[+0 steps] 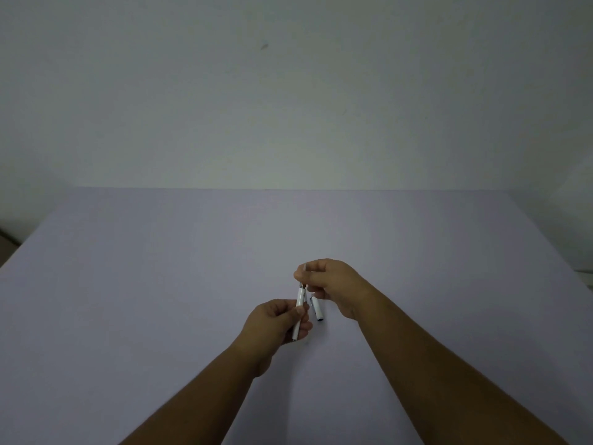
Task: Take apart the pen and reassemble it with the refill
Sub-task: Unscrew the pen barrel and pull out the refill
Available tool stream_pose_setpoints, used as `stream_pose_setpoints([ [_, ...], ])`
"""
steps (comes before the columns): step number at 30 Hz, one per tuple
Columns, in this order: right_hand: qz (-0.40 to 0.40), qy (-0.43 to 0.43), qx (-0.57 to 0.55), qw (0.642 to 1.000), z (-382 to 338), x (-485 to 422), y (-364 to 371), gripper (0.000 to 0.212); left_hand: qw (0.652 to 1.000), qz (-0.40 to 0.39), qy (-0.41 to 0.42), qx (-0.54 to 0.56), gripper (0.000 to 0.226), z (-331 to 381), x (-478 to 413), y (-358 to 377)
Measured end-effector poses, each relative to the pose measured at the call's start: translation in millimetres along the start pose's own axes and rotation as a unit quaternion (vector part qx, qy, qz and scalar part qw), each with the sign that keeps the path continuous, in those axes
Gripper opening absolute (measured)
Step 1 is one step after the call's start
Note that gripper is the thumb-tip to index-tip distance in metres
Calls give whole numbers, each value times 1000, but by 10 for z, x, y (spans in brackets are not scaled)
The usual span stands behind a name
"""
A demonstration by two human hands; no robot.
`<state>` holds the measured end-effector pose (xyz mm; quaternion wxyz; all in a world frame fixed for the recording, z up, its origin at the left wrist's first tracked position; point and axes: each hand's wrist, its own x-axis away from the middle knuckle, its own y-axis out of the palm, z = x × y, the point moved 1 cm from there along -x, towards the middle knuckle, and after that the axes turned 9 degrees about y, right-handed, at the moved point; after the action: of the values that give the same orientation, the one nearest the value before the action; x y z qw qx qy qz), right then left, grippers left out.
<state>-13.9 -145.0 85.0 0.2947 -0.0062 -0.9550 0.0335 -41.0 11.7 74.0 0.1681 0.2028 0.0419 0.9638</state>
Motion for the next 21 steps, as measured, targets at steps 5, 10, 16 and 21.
stream_pose_setpoints([
  [5, -22, -17, -21, 999, -23, -2, -22, 16, 1000, 6, 2, 5, 17, 6, -13, 11],
  [10, -14, 3, -2, 1000, -17, 10, -9, 9, 1000, 3, 4, 6, 17, 9, -12, 27],
  [16, 75, -53, -177, 980, -251, -23, -143, 18, 1000, -15, 7, 25, 17, -12, 9, 38],
  [21, 141, -45, -254, 956, -284, -142, -378, 14, 999, -5, 14, 47, 17, -27, -17, 6],
])
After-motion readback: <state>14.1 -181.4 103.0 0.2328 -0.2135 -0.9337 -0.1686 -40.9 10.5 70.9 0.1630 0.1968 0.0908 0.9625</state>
